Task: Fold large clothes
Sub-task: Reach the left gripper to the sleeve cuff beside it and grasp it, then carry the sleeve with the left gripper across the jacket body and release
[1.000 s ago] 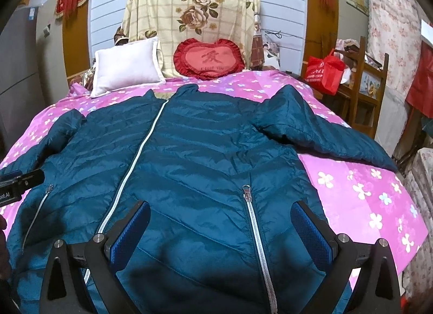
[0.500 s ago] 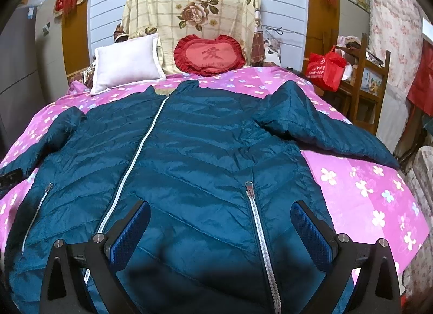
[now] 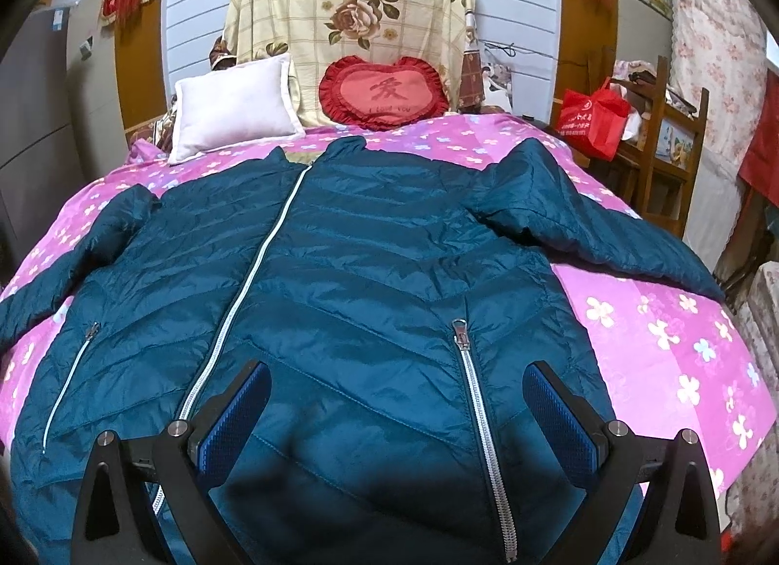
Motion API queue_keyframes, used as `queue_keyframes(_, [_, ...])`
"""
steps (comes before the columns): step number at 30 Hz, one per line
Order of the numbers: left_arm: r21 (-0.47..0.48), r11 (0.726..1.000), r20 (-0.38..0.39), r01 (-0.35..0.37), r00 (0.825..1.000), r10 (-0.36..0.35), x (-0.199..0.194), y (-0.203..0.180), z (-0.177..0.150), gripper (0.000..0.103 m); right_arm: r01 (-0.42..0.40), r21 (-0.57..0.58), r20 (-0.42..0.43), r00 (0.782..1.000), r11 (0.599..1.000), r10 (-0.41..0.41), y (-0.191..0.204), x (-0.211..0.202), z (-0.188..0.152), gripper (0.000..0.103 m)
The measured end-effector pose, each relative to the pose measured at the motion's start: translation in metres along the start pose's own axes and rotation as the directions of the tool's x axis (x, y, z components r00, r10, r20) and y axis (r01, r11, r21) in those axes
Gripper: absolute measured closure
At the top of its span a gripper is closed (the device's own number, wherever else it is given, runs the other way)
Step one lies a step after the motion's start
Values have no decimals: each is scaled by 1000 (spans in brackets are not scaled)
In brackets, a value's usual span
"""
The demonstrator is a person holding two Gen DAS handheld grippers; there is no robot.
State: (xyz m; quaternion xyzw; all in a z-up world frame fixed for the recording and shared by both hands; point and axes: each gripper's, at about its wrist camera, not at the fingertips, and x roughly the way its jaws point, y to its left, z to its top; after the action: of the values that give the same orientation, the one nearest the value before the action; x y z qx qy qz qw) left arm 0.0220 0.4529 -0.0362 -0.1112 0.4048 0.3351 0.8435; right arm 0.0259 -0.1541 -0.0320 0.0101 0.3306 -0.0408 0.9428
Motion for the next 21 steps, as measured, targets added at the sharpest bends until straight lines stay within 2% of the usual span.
queue_keyframes(2, [66, 997, -58, -30, 998, 34, 26, -8, 1, 5, 1, 0, -6, 1000, 1000, -1, 1, 1, 0, 0])
queue_keyframes(5, [169, 985, -84, -25, 996, 40, 45, -29, -5, 6, 6, -2, -13, 1000, 1000, -6, 1, 1, -1, 0])
queue_keyframes(7, [214, 976, -62, -52, 996, 66, 50, -42, -7, 9, 15, -6, -18, 1000, 1000, -15, 0, 2, -1, 0])
queue_keyframes(8, [213, 976, -53, -37, 997, 49, 51, -46, -7, 14, 17, -7, -20, 1000, 1000, -17, -1, 3, -1, 0])
queue_keyframes(9, [205, 978, -36, -38, 998, 46, 51, -47, -5, 23, 21, -7, -22, 1000, 1000, -21, -2, 4, -1, 0])
queue_keyframes(11, [198, 979, -7, -41, 999, 44, 46, -50, -1, 68, 26, -2, -30, 999, 1000, -27, -5, 6, -1, 0])
queue_keyframes(12, [175, 984, -32, 28, 999, -22, 45, -50, 3, 92, 29, 3, -33, 999, 1000, -29, -7, 7, -1, 0])
queue_keyframes(15, [121, 990, 9, 69, 997, -71, 27, -51, 16, 95, 40, 13, -29, 999, 999, -39, -11, 5, -1, 0])
queue_keyframes(18, [81, 985, 79, 152, 984, -159, -9, -55, 28, 96, 63, 23, -18, 998, 998, -62, -16, 3, -1, 0])
queue_keyframes(21, [94, 955, 134, 282, 947, -293, -51, -70, 39, 96, 77, 34, -20, 997, 996, -76, -22, 3, 0, 0])
